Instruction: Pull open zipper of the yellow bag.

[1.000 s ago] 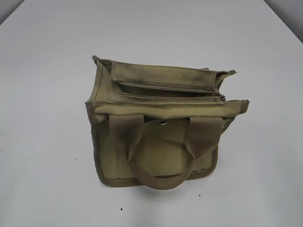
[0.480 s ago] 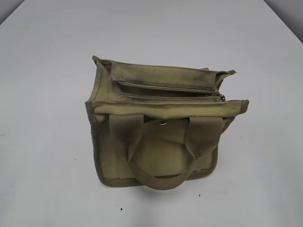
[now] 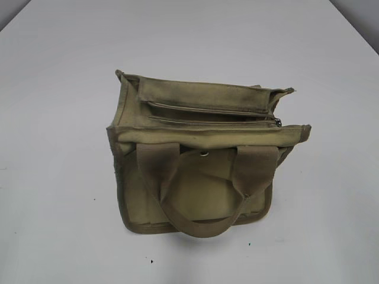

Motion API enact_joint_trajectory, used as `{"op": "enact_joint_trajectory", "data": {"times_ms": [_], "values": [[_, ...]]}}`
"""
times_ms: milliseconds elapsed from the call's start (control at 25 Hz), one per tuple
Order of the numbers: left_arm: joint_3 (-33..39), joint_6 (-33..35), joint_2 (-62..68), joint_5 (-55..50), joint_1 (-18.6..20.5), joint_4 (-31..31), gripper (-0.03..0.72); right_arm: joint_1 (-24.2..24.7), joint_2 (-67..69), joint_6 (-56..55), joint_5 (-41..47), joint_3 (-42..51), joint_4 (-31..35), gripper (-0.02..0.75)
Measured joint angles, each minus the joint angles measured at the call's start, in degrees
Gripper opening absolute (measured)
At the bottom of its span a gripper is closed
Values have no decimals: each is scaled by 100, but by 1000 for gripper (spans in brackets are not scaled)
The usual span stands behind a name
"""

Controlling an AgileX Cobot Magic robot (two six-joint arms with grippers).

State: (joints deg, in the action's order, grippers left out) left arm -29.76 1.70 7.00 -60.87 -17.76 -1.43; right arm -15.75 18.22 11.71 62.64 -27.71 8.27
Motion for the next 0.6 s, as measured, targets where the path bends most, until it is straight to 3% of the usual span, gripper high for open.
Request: {"op": "enact_joint_trajectory", "data": {"times_ms": [120, 400, 600], "values": [[7, 0, -40, 0, 269, 0, 527, 336, -24, 0, 0, 0, 30, 583], [7, 0, -45, 0, 1433, -5, 527, 1275, -819, 0, 0, 14, 69, 583], [7, 0, -262, 0, 1595, -5, 527, 1535, -1493, 0, 0, 14, 89, 583]]}}
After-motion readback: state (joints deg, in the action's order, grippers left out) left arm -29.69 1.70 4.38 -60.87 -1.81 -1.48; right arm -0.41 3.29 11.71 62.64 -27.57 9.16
